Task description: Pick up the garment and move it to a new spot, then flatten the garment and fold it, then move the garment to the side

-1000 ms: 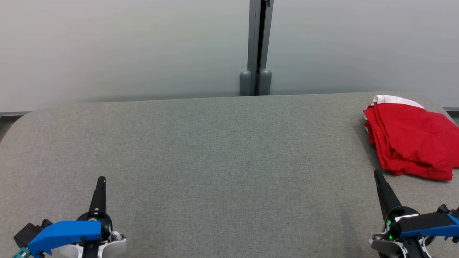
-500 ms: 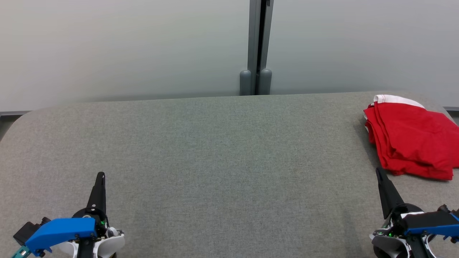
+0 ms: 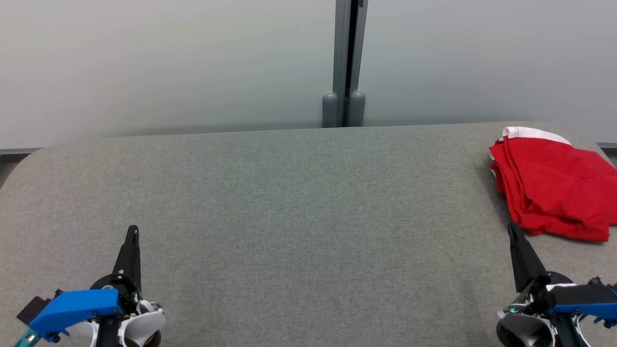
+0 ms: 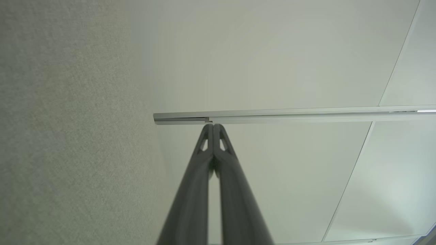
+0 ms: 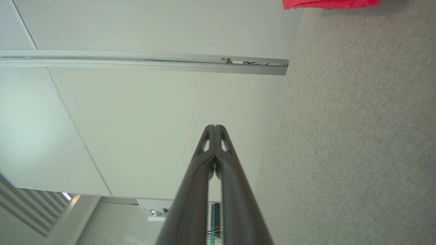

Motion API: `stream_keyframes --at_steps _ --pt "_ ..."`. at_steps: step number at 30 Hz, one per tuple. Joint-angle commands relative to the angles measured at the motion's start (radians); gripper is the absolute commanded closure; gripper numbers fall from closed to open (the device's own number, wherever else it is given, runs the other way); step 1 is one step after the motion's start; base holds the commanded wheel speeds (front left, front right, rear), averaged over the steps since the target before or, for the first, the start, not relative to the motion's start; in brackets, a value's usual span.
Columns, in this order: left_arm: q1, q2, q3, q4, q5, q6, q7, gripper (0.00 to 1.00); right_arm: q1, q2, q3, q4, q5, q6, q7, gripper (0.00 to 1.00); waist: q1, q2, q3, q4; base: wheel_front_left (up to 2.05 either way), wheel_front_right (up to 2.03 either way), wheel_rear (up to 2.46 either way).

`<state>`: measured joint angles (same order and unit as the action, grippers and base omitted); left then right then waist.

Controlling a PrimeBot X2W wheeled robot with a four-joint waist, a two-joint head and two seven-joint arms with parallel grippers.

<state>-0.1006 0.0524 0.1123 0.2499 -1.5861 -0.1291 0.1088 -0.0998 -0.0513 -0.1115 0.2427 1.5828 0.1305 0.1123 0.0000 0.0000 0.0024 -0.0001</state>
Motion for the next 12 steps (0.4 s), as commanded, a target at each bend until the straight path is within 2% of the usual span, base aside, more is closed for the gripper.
stream_keyframes --at_steps 1,12 --pt "-0.013 -0.003 0.003 -0.008 -0.018 -0.003 0.006 1.00 -0.014 0.002 -0.004 0.003 0.022 0.000 0.002 1.00 0.0000 0.0000 0.000 0.000 0.00 0.00 0.00" --pt "-0.013 -0.004 0.005 -0.008 -0.027 -0.003 0.010 1.00 -0.016 0.002 -0.005 0.004 0.031 0.000 0.002 1.00 0.0000 0.0000 0.001 0.000 0.00 0.00 0.00"
